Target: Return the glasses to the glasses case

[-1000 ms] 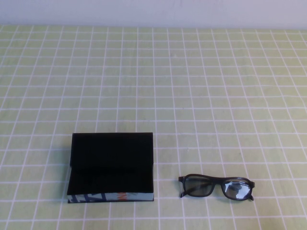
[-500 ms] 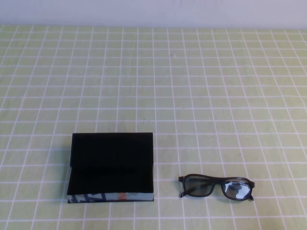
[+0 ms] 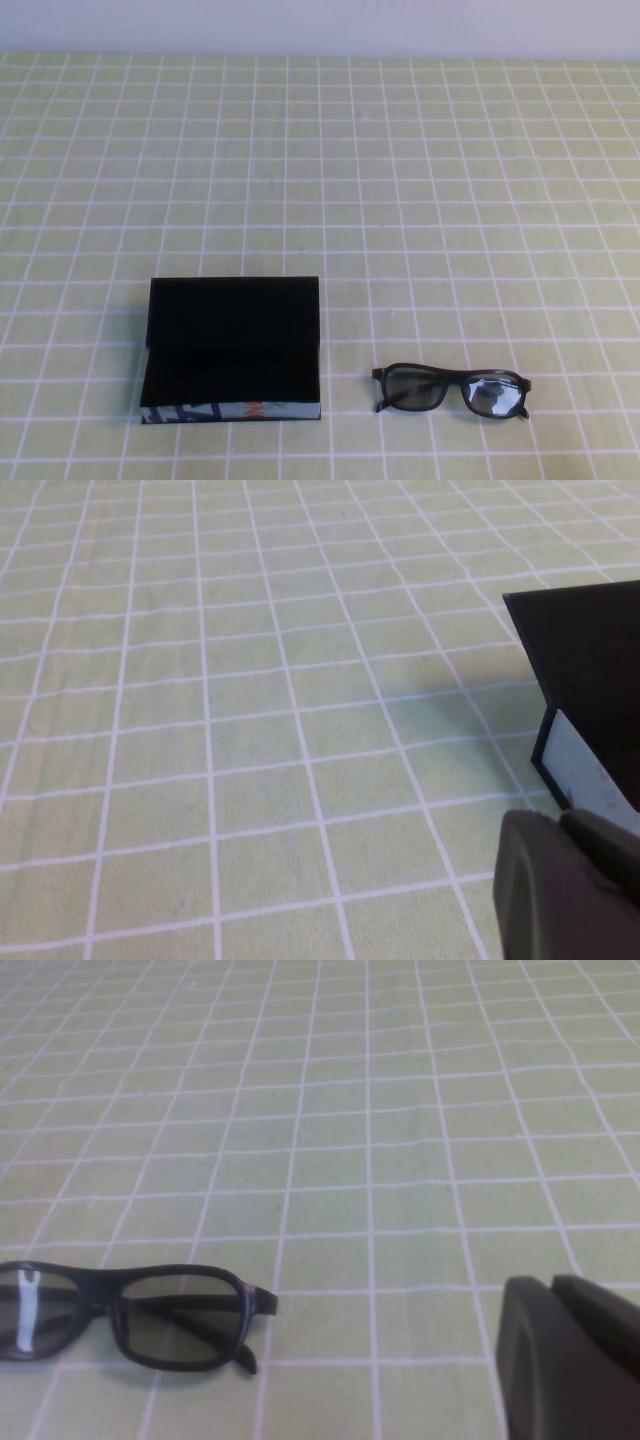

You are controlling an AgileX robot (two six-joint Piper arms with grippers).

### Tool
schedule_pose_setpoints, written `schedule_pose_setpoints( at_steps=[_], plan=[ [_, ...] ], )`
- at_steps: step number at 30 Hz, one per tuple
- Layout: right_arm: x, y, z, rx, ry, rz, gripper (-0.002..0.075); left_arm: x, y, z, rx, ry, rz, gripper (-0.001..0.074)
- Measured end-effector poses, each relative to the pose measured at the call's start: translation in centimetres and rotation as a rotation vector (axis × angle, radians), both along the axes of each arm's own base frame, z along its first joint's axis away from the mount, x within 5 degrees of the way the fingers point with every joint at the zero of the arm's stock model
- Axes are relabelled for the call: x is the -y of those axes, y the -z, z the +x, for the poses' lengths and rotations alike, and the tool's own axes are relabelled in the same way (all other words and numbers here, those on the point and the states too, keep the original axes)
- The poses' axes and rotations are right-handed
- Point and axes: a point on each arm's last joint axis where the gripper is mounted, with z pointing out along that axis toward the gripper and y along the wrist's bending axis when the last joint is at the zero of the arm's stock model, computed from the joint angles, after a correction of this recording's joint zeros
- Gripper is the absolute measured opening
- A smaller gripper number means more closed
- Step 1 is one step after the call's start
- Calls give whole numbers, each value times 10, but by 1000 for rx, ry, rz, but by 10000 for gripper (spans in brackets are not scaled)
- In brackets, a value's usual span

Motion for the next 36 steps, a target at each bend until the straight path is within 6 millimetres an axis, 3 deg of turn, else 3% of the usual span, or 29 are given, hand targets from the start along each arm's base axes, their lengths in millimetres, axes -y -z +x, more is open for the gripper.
schedule_pose_setpoints(
  at_steps=[4, 12, 20, 24, 27, 31, 36],
  plan=[
    [-5, -2, 0, -7, -12, 159, -11, 0, 0, 0, 0, 0, 0, -2],
    [-9, -18, 1, 58, 17, 671, -11, 0, 0, 0, 0, 0, 0, -2],
    [-7, -24, 2, 74, 43, 922, -11, 0, 0, 0, 0, 0, 0, -2],
    [-17, -22, -1, -6, -41, 939, -11, 0, 0, 0, 0, 0, 0, -2],
    [-26, -38, -5, -70, -140, 917, -11, 0, 0, 0, 0, 0, 0, -2],
    [-38, -62, 0, -247, -239, 767, -11, 0, 0, 0, 0, 0, 0, -2],
    [-45, -84, 23, -547, -310, 519, -11, 0, 0, 0, 0, 0, 0, -2]
  ],
)
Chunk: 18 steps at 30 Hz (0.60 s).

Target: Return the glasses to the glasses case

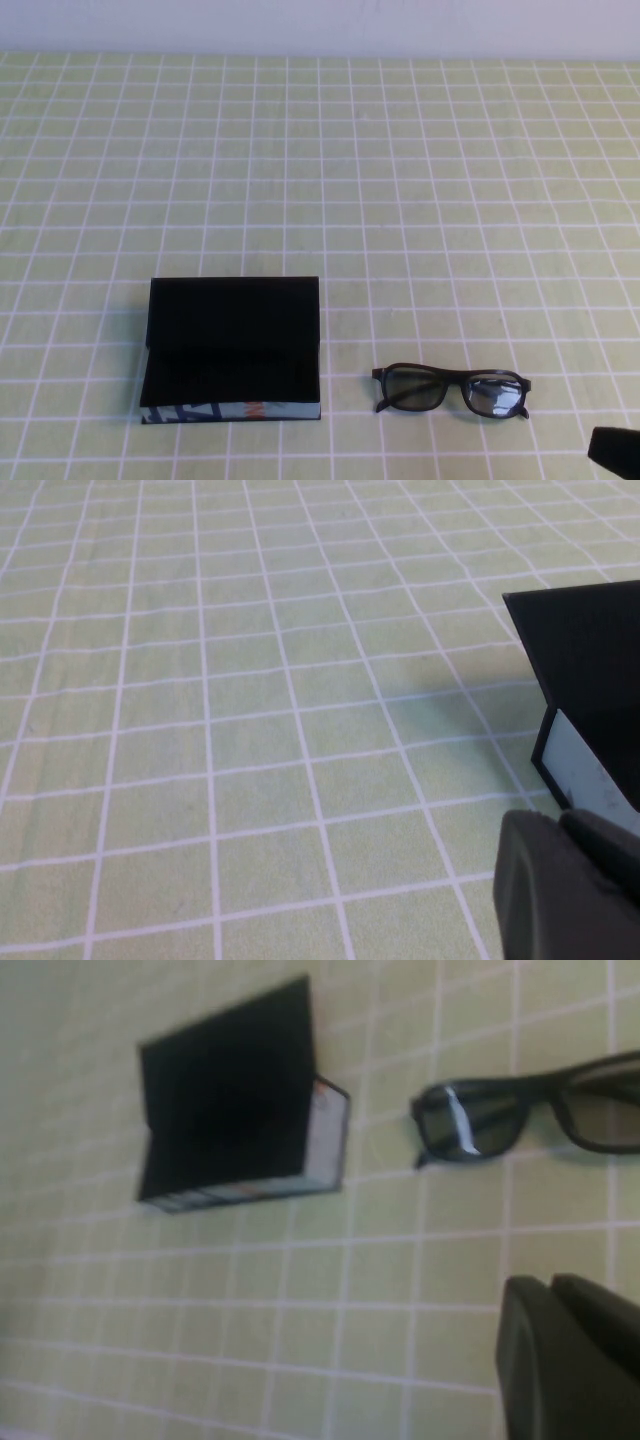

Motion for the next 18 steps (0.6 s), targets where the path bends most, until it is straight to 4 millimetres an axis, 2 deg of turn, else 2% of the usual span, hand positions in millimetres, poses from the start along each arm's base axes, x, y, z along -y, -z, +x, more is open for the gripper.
schedule_pose_setpoints(
  at_steps=[5, 10, 13, 18],
  plan=[
    [5, -12, 38, -162, -134, -238, -11, 0, 0, 0, 0, 0, 0, -2],
    [2, -16, 77, -234, -269, -342, -11, 0, 0, 0, 0, 0, 0, -2],
    [-9, -16, 92, -248, -361, -396, -11, 0, 0, 0, 0, 0, 0, -2],
    [-48, -15, 108, -227, -579, -516, -11, 0, 0, 0, 0, 0, 0, -2]
  ],
)
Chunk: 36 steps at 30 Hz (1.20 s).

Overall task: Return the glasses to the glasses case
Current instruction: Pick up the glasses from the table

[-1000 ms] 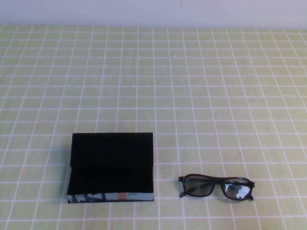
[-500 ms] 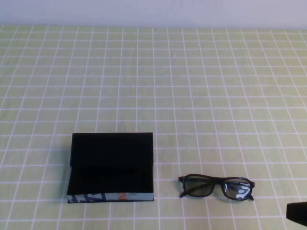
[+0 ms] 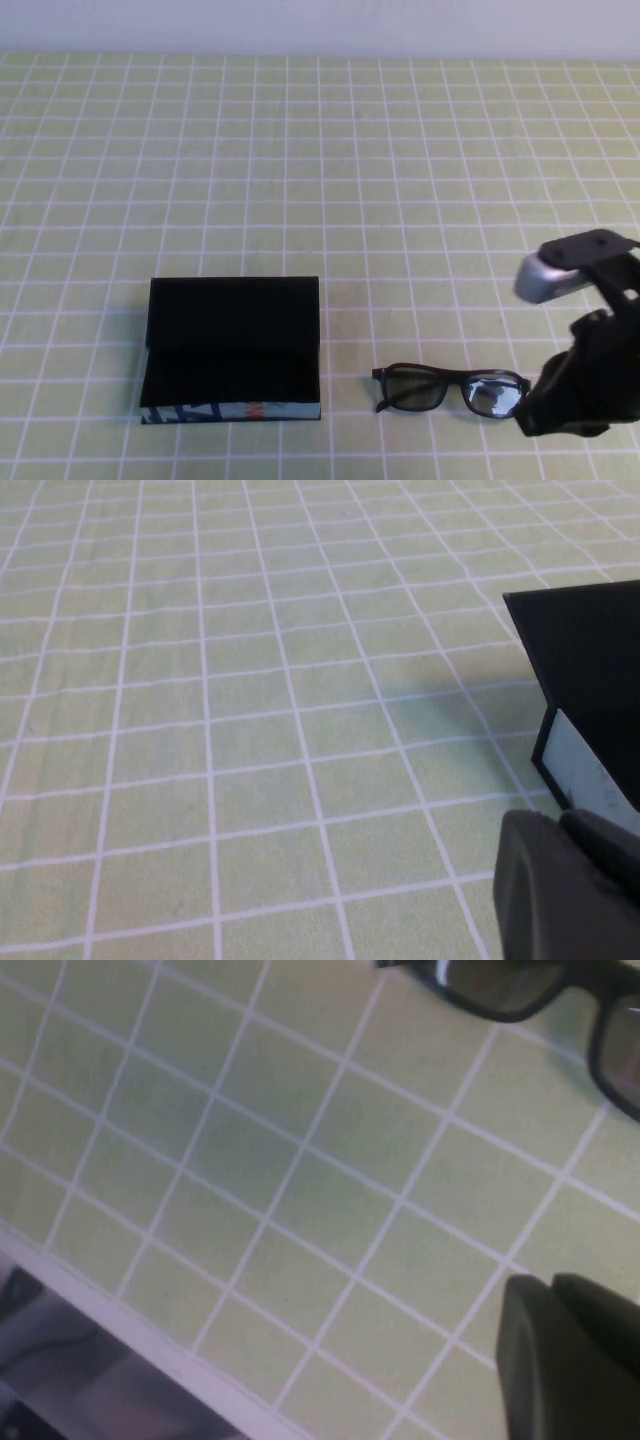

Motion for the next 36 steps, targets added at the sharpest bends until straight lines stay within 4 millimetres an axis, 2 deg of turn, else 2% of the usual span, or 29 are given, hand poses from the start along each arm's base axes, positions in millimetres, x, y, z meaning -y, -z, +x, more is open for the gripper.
schedule_pose_setpoints(
  at_steps=[6, 9, 16, 20, 27, 30, 36],
  plan=[
    [-44, 1, 7, 54, -375, -154, -11, 0, 0, 0, 0, 0, 0, -2],
    [-54, -1, 10, 100, -525, -183, -11, 0, 0, 0, 0, 0, 0, -2],
    [-62, 5, 29, 196, -781, -272, -3, 0, 0, 0, 0, 0, 0, -2],
    [-68, 15, 42, 206, -886, -301, 78, 0, 0, 0, 0, 0, 0, -2],
    [-83, 32, 70, 206, -967, -345, 347, 0, 0, 0, 0, 0, 0, -2],
    [-86, 39, 80, 201, -996, -353, 383, 0, 0, 0, 0, 0, 0, -2],
    [-86, 56, 93, 170, -1031, -365, 395, 0, 0, 0, 0, 0, 0, -2]
  ],
)
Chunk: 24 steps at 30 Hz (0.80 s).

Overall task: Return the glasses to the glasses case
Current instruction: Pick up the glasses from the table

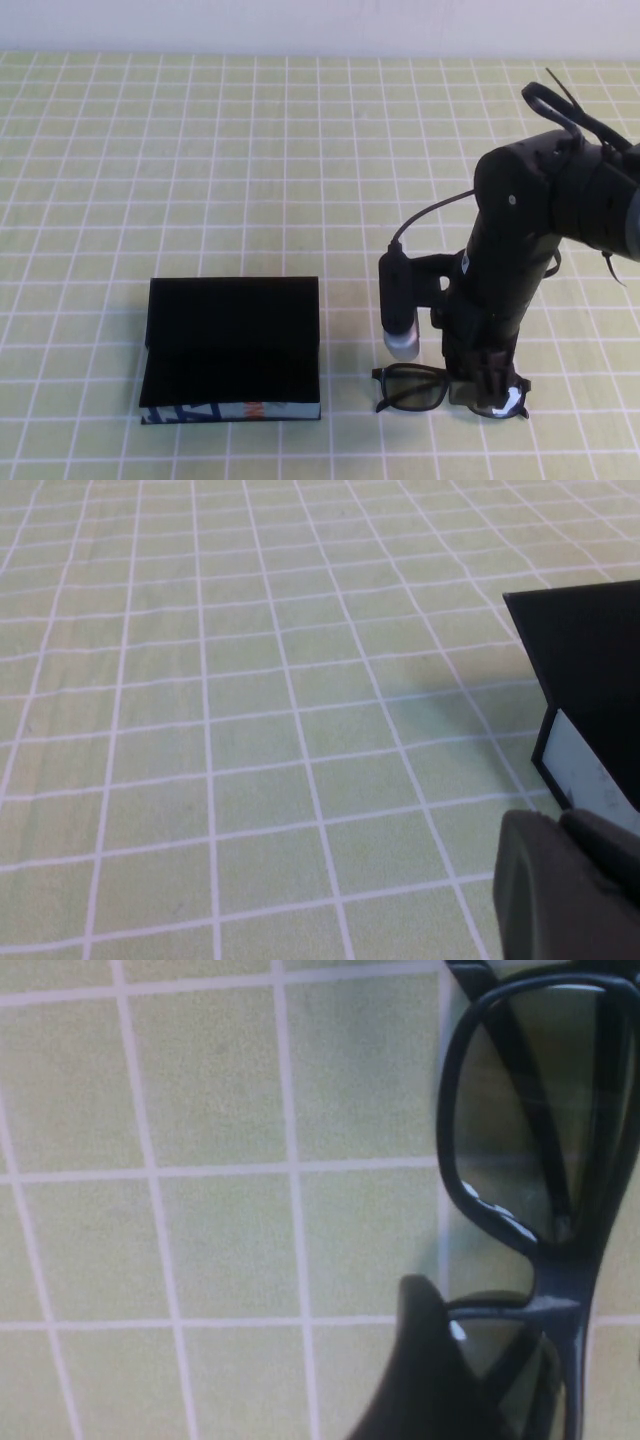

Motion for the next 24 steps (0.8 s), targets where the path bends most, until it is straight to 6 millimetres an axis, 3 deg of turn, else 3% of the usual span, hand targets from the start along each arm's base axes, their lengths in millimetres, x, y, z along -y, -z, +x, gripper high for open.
schedule_pose_setpoints(
  at_steps=[24],
  plan=[
    [-2, 22, 14, -1, -3, -8, 398, 0, 0, 0, 0, 0, 0, -2]
  ],
)
